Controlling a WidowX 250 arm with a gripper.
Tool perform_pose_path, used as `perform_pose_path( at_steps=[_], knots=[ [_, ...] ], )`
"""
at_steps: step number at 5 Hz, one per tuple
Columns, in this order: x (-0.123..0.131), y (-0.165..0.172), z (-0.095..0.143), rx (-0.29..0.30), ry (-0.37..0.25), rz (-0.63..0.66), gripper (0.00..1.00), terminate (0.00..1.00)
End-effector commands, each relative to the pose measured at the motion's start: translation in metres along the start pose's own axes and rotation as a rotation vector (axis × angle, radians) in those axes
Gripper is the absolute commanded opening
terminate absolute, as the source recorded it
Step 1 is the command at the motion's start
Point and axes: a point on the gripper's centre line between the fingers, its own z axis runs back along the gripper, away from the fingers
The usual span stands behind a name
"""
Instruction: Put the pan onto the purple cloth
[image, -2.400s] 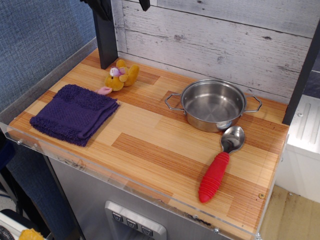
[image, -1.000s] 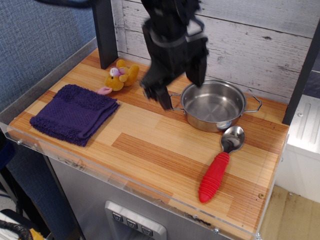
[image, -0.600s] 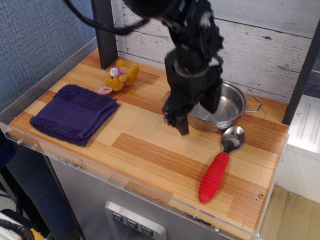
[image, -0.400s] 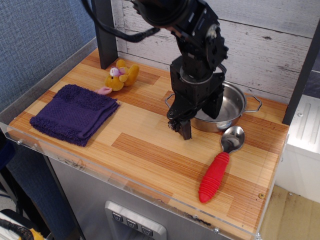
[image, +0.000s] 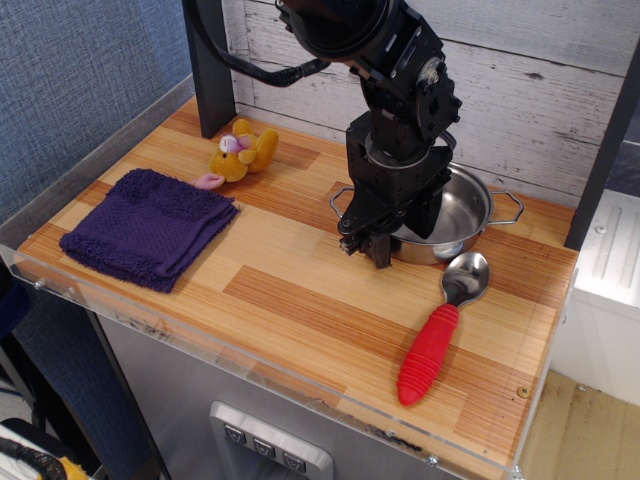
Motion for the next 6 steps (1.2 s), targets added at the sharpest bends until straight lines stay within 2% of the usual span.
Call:
perform_pose_path(
  at_steps=[1,4,6],
  knots=[
    [-0.001,-0.013,0.02,-0.038,-0.014,0.0,0.0,0.0],
    [0.005,-0.014,0.046,-0.058,-0.028,-0.044,0.0,0.0],
    [0.014,-0.017,0.095,-0.138,-0.037,-0.091,0.0,0.0]
  ],
)
